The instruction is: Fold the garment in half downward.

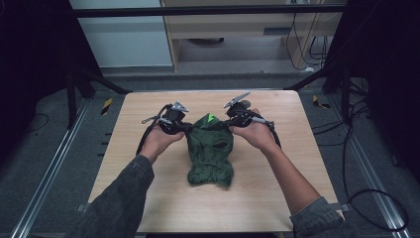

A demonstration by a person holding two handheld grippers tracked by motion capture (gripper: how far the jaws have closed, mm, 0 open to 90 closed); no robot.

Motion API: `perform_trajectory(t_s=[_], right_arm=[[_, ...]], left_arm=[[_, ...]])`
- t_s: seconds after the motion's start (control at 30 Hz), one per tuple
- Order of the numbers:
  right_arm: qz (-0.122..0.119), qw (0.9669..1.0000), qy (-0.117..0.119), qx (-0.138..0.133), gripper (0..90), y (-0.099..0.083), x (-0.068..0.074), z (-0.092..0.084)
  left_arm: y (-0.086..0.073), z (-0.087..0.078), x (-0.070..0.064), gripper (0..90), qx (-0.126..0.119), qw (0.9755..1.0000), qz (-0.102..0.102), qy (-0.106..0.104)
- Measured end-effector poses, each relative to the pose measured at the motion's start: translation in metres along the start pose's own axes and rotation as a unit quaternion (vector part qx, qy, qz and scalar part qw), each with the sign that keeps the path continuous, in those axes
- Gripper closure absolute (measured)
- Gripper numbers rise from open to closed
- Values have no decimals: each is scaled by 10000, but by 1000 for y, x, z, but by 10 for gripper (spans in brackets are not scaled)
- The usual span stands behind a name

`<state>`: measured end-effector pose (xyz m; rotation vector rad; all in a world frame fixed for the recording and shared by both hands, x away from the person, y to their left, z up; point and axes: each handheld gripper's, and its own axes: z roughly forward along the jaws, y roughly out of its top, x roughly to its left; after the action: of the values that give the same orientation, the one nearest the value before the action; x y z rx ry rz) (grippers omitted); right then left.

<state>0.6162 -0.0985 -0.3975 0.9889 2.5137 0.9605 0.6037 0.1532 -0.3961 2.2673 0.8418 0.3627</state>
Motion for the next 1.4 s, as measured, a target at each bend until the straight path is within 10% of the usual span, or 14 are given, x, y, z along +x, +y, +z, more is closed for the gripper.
perform_trajectory(t_s=[1.4], right_arm=[[-395,9986,142,-317,851,-44,39,-18]], left_arm=[[-35,-10,-40,825,-99,9990,430,-105]])
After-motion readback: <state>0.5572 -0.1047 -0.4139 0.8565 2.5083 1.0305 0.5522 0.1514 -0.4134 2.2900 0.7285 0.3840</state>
